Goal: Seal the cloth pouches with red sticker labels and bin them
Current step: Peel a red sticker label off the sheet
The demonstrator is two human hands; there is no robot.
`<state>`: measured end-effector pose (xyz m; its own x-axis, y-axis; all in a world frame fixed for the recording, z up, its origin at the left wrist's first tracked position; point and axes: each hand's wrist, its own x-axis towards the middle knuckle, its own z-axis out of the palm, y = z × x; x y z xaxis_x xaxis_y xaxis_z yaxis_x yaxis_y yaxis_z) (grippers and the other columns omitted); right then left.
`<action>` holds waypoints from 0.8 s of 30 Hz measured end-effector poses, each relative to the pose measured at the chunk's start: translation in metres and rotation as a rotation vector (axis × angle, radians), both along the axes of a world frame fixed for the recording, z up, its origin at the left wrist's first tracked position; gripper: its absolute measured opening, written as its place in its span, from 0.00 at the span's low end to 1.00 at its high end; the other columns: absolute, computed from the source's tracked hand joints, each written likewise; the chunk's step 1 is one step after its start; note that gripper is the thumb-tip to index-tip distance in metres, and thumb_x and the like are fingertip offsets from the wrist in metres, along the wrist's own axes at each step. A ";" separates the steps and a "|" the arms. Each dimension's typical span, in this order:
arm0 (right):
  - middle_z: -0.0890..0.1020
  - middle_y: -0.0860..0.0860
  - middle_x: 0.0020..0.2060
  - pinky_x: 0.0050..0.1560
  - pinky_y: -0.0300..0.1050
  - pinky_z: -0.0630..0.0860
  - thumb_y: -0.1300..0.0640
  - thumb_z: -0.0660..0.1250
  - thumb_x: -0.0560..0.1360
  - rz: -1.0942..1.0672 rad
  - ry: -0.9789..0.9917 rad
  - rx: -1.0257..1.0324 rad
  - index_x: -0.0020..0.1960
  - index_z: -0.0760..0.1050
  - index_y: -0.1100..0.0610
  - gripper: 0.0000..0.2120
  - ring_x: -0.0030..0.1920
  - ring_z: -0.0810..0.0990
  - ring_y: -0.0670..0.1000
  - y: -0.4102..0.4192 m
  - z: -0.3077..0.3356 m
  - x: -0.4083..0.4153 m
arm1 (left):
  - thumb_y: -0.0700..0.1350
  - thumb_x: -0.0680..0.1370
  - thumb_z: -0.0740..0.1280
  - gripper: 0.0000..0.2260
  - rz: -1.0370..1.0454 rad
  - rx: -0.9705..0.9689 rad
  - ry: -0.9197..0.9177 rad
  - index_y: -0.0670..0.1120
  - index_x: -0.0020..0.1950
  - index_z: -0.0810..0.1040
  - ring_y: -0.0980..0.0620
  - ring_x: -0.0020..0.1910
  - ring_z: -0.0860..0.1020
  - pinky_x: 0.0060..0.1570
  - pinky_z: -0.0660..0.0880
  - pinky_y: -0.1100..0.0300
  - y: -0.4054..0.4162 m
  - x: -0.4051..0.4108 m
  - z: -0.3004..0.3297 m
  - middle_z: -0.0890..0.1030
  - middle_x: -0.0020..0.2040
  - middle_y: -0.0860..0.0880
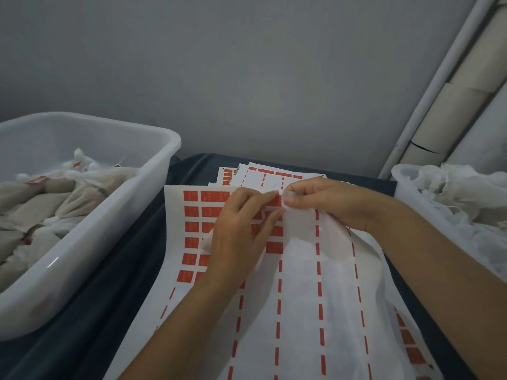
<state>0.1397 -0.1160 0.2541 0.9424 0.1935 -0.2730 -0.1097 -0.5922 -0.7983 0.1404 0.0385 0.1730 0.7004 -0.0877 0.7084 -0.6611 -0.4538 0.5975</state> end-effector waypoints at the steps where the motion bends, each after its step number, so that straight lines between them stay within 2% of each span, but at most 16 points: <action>1: 0.83 0.50 0.47 0.45 0.46 0.81 0.52 0.63 0.76 -0.017 0.025 0.045 0.48 0.79 0.50 0.06 0.46 0.83 0.54 0.000 -0.001 0.000 | 0.43 0.70 0.69 0.12 0.008 -0.015 -0.014 0.38 0.49 0.80 0.54 0.44 0.74 0.47 0.69 0.71 0.000 -0.001 0.001 0.81 0.46 0.41; 4: 0.84 0.54 0.49 0.51 0.52 0.80 0.55 0.64 0.76 -0.072 0.107 0.175 0.51 0.81 0.55 0.09 0.48 0.83 0.58 -0.004 -0.005 0.001 | 0.42 0.69 0.70 0.10 0.023 -0.012 -0.067 0.37 0.47 0.80 0.54 0.44 0.73 0.48 0.68 0.72 0.000 -0.002 0.002 0.82 0.46 0.41; 8: 0.85 0.53 0.46 0.49 0.49 0.81 0.55 0.65 0.74 -0.061 0.150 0.237 0.47 0.82 0.55 0.08 0.47 0.84 0.56 -0.007 -0.006 0.002 | 0.41 0.69 0.70 0.09 -0.008 -0.005 -0.084 0.37 0.46 0.81 0.54 0.44 0.74 0.48 0.70 0.71 0.002 -0.002 0.005 0.81 0.45 0.41; 11: 0.85 0.53 0.45 0.46 0.48 0.81 0.55 0.65 0.74 -0.054 0.151 0.247 0.46 0.82 0.55 0.08 0.45 0.84 0.55 -0.009 -0.005 0.003 | 0.42 0.70 0.69 0.09 -0.048 0.011 -0.067 0.38 0.46 0.82 0.55 0.44 0.74 0.45 0.70 0.76 0.004 -0.001 0.008 0.81 0.44 0.42; 13: 0.85 0.53 0.45 0.45 0.47 0.82 0.55 0.66 0.73 -0.051 0.147 0.243 0.46 0.82 0.55 0.08 0.43 0.84 0.54 -0.009 -0.006 0.002 | 0.42 0.70 0.69 0.09 -0.068 0.026 -0.052 0.39 0.45 0.82 0.56 0.43 0.74 0.44 0.70 0.78 0.006 -0.001 0.009 0.81 0.44 0.43; 17: 0.85 0.54 0.46 0.48 0.50 0.81 0.54 0.67 0.71 -0.053 0.149 0.235 0.48 0.81 0.56 0.09 0.46 0.83 0.56 -0.010 -0.007 0.003 | 0.44 0.70 0.68 0.09 -0.093 0.009 -0.022 0.39 0.46 0.82 0.55 0.42 0.75 0.41 0.73 0.74 0.008 0.000 0.010 0.81 0.44 0.44; 20: 0.85 0.52 0.45 0.47 0.49 0.81 0.54 0.66 0.73 -0.054 0.148 0.211 0.48 0.81 0.55 0.08 0.45 0.84 0.55 -0.010 -0.008 0.004 | 0.45 0.71 0.68 0.10 -0.041 -0.021 0.003 0.40 0.46 0.82 0.57 0.42 0.74 0.42 0.72 0.77 0.006 -0.001 0.009 0.81 0.44 0.46; 22: 0.85 0.50 0.45 0.43 0.46 0.82 0.54 0.66 0.74 -0.069 0.118 0.160 0.48 0.81 0.53 0.06 0.44 0.84 0.54 -0.009 -0.010 0.006 | 0.45 0.72 0.68 0.09 0.016 -0.087 0.034 0.41 0.45 0.82 0.60 0.39 0.73 0.47 0.69 0.80 0.004 -0.003 0.007 0.79 0.43 0.50; 24: 0.83 0.45 0.44 0.39 0.42 0.80 0.51 0.65 0.75 -0.118 0.032 0.039 0.46 0.79 0.48 0.05 0.42 0.84 0.50 -0.008 -0.012 0.007 | 0.44 0.73 0.69 0.03 0.059 -0.168 0.086 0.45 0.43 0.79 0.62 0.38 0.73 0.47 0.67 0.82 0.003 -0.004 0.007 0.76 0.44 0.53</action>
<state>0.1465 -0.1237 0.2416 0.9501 0.0928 -0.2979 -0.2026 -0.5427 -0.8151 0.1361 0.0413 0.1802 0.7596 0.0695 0.6467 -0.5794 -0.3794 0.7213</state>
